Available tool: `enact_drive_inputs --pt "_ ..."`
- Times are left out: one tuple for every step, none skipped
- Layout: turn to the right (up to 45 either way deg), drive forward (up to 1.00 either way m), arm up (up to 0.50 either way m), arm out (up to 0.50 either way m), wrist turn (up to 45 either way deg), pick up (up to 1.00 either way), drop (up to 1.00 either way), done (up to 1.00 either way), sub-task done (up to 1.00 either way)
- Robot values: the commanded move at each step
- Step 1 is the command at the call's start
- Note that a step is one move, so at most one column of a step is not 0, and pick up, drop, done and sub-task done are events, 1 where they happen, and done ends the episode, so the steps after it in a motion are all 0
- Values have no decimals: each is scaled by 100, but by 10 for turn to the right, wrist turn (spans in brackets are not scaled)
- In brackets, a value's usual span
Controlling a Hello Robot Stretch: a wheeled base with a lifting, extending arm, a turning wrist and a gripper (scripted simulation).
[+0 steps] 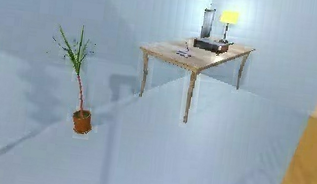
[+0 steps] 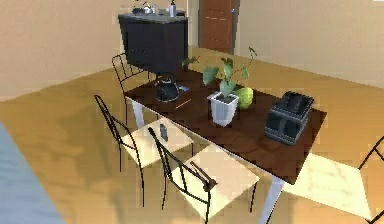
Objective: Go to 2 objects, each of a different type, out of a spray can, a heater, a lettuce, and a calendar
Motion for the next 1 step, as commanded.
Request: enact_drive_inputs --pt "360 0 0 0 0 0 0 0 0"
